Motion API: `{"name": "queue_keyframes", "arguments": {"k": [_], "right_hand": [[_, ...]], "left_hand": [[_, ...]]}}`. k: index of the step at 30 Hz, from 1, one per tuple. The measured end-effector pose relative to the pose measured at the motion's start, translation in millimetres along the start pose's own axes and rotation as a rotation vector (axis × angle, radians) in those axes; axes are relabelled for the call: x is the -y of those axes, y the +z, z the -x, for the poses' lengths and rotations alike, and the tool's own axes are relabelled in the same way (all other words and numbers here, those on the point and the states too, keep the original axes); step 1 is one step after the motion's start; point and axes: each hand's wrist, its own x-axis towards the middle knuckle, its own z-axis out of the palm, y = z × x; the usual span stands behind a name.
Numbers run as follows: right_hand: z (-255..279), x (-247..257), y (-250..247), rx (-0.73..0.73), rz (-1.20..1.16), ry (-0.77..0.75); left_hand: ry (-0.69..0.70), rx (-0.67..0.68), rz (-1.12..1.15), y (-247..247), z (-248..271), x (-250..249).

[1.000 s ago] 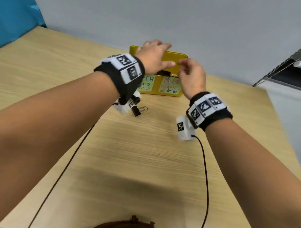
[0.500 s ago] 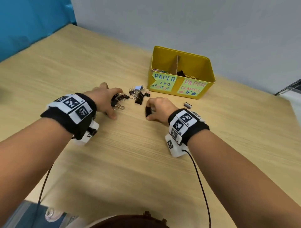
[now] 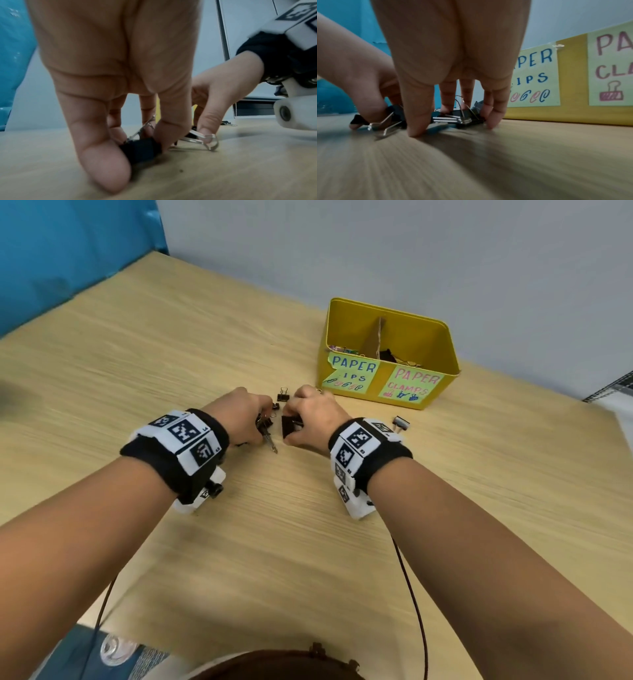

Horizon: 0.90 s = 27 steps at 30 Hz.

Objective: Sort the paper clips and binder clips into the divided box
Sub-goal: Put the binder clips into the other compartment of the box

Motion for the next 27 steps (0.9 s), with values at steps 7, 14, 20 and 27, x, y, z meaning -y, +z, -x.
{"name": "queue_keyframes", "arguments": {"k": [7,14,20,27], "right_hand": [[34.7,-26.4,-5.9,-0.041,-0.173,0.049],[57.9,-61.0,-71.6,-0.516,-0.436,0.095],[33.8,-101.5,-98.0,-0.662,-0.382,0.254],[66.3,-104.7,-50.2,-0.824,-0.345,0.486]], "left_hand": [[0.011,-0.014,0.092,-2.6,-1.3,2.4],[0.038,-0.038,0.337,-21.7,4.0,-9.6],[0.253,-0.145,0.470,-71.0,-0.3,-69.2],[0.447,-0.245,0.341,-96.4,-45.2,-155.8]]}}
